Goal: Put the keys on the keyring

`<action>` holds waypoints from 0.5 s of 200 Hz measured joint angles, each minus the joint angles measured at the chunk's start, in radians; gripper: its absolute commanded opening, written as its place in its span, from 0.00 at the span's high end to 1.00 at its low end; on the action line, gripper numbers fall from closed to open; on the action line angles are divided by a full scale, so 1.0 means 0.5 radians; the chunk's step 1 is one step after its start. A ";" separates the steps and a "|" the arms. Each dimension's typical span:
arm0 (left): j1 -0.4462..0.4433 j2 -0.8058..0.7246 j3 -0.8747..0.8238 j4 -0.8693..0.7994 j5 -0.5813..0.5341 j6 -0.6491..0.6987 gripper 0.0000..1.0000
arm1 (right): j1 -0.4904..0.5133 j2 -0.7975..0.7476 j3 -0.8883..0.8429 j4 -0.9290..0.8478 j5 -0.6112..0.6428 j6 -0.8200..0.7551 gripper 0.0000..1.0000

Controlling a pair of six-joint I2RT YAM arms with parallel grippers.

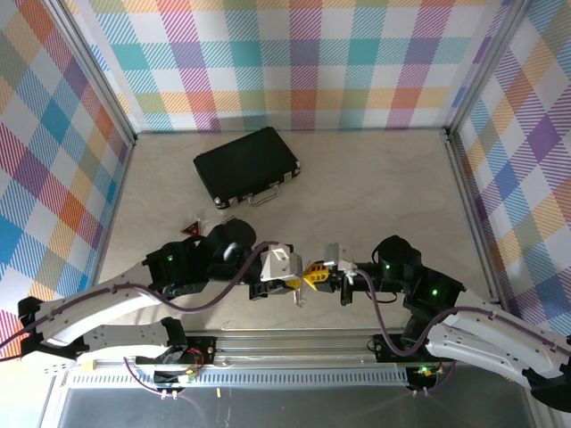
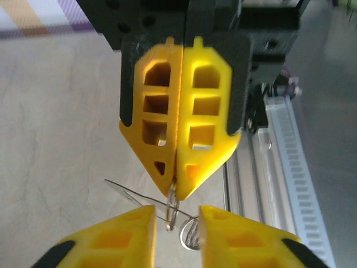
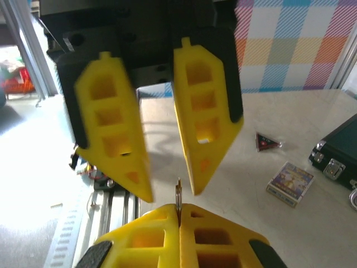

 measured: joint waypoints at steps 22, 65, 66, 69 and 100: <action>0.000 -0.224 -0.158 0.232 0.031 -0.076 0.71 | -0.001 -0.029 -0.054 0.227 -0.053 0.156 1.00; 0.000 -0.481 -0.305 0.586 0.117 -0.206 0.71 | 0.000 -0.044 -0.119 0.679 -0.156 0.416 1.00; 0.000 -0.483 -0.305 0.594 0.121 -0.208 0.71 | 0.000 -0.044 -0.121 0.690 -0.159 0.423 1.00; 0.000 -0.487 -0.305 0.610 0.125 -0.214 0.71 | 0.000 -0.044 -0.124 0.714 -0.164 0.438 1.00; 0.000 -0.491 -0.333 0.758 0.187 -0.269 0.71 | 0.000 -0.043 -0.147 0.922 -0.224 0.553 1.00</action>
